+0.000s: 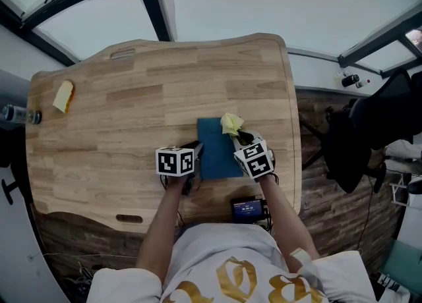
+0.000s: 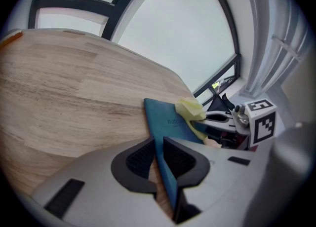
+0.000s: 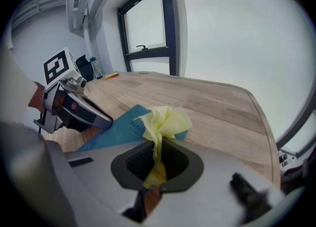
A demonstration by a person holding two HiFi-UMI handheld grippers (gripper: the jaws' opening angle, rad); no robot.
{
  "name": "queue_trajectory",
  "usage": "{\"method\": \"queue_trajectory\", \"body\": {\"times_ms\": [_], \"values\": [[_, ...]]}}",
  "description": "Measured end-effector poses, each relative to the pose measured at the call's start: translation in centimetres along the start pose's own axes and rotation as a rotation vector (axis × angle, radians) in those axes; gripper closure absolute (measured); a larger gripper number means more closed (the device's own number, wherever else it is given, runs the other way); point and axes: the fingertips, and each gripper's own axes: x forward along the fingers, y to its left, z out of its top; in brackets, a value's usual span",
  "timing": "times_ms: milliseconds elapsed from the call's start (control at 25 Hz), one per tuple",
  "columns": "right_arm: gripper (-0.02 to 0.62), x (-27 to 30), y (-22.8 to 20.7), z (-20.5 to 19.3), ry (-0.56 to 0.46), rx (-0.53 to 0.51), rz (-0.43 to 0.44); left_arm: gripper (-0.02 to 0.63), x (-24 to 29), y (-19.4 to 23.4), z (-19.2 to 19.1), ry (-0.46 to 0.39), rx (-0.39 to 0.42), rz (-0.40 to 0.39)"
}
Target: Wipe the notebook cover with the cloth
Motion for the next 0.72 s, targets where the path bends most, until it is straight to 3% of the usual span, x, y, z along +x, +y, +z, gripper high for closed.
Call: {"method": "queue_trajectory", "body": {"times_ms": [720], "values": [[0.558,0.8,2.7,1.1,0.008,-0.042,0.055,0.540,-0.1,0.0,0.0,-0.003,0.003,0.002]]}}
